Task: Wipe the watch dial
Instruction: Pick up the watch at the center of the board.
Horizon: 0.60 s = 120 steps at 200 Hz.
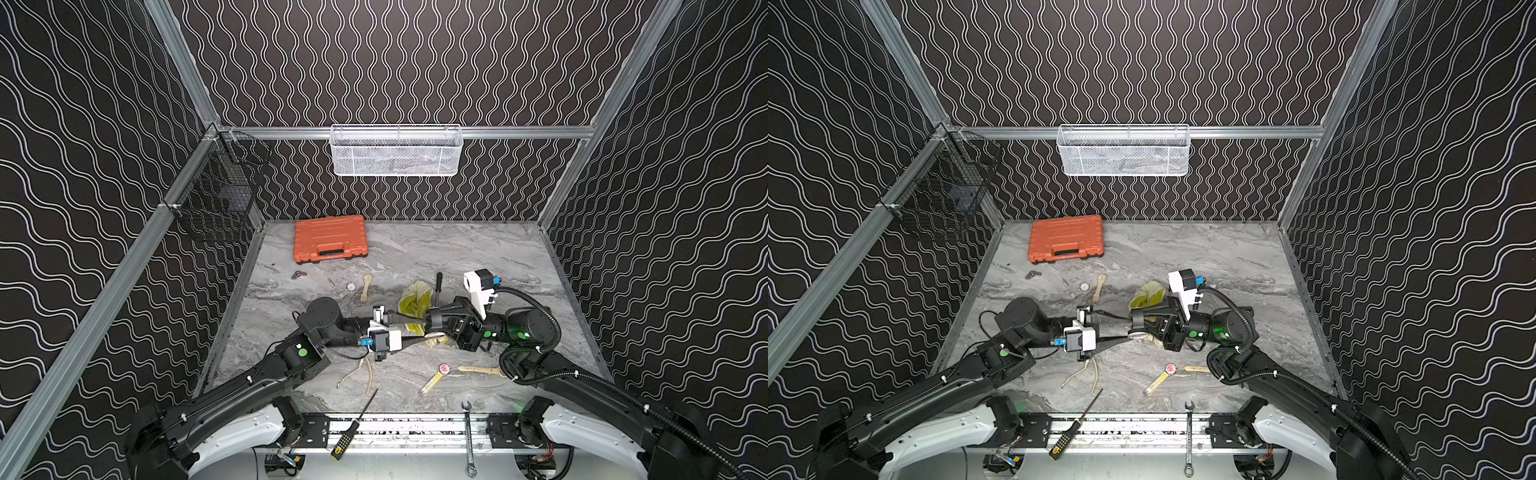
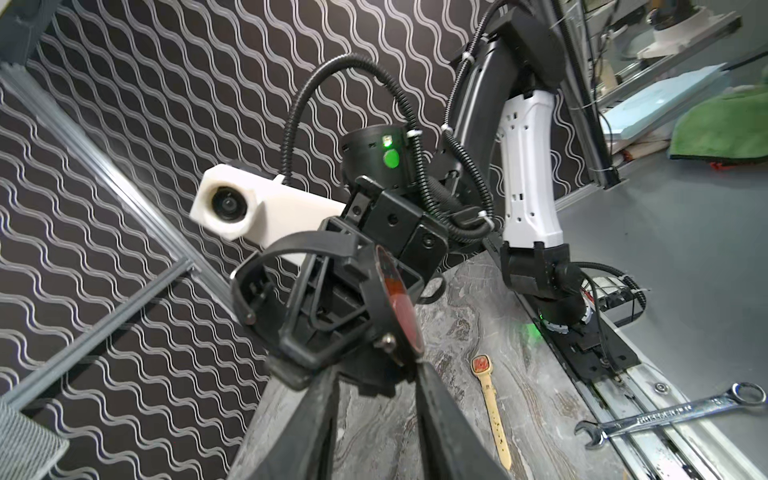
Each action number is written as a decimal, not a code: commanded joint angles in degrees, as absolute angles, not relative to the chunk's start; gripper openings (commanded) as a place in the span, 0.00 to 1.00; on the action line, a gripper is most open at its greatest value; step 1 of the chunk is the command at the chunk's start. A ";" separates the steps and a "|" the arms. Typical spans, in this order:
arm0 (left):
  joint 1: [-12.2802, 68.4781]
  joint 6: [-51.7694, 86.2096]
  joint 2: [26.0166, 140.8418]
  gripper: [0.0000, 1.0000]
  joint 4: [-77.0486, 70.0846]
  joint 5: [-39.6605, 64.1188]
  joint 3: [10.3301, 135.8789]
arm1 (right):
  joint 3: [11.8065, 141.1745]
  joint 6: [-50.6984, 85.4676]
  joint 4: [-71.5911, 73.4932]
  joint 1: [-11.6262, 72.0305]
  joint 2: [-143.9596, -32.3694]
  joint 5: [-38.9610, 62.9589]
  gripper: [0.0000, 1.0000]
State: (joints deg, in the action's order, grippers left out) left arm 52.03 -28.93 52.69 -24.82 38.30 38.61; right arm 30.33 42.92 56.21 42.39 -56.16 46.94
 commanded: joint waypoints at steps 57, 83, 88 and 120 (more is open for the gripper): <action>53.60 -37.38 48.80 0.38 -18.19 40.87 38.12 | 30.54 41.25 42.80 43.42 -56.62 52.75 0.00; 53.70 -38.74 46.90 0.40 -16.89 37.76 37.04 | 29.71 44.15 46.94 42.75 -57.04 52.56 0.00; 53.70 -39.04 46.47 0.41 -16.57 37.44 37.00 | 29.71 44.28 47.13 42.66 -57.05 52.51 0.00; 53.88 -41.08 45.18 0.41 -13.55 35.34 37.26 | 29.95 43.51 45.68 41.72 -56.48 52.76 0.00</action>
